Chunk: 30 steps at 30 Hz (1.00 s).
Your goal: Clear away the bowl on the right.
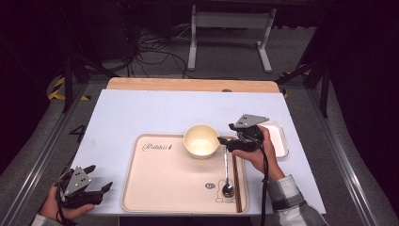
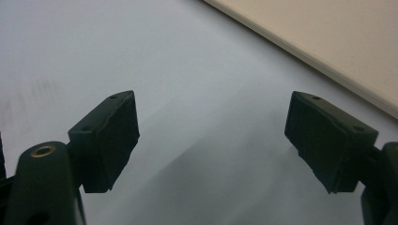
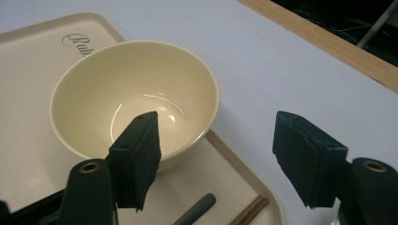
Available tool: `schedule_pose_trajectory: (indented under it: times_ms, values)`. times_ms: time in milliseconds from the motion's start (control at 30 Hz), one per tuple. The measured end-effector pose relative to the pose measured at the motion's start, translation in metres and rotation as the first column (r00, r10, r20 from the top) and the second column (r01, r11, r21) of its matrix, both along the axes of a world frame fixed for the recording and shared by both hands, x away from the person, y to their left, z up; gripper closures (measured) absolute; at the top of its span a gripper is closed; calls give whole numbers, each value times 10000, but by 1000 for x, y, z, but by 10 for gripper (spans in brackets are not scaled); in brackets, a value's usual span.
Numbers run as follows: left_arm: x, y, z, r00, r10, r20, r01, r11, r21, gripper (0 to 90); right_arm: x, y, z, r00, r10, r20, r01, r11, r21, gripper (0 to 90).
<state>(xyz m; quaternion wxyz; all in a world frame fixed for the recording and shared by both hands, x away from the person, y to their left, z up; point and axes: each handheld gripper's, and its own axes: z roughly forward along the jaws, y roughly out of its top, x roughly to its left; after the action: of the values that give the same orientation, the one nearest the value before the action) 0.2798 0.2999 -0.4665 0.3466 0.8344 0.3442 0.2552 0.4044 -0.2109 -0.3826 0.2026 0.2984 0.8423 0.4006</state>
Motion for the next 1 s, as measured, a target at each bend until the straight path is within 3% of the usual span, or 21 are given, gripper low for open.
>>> schedule_pose_trajectory:
  times_ms: [433,1000]
  values:
    - [0,1,0,10000,-33,16,33,10000,-15,187,-8,-20,7,9993,-257,288,263,9994,-214,313]
    - [-1,1,1,10000,-28,49,28,10000,0,187,-12,-65,8,9912,-1285,330,1287,9917,-40,310]
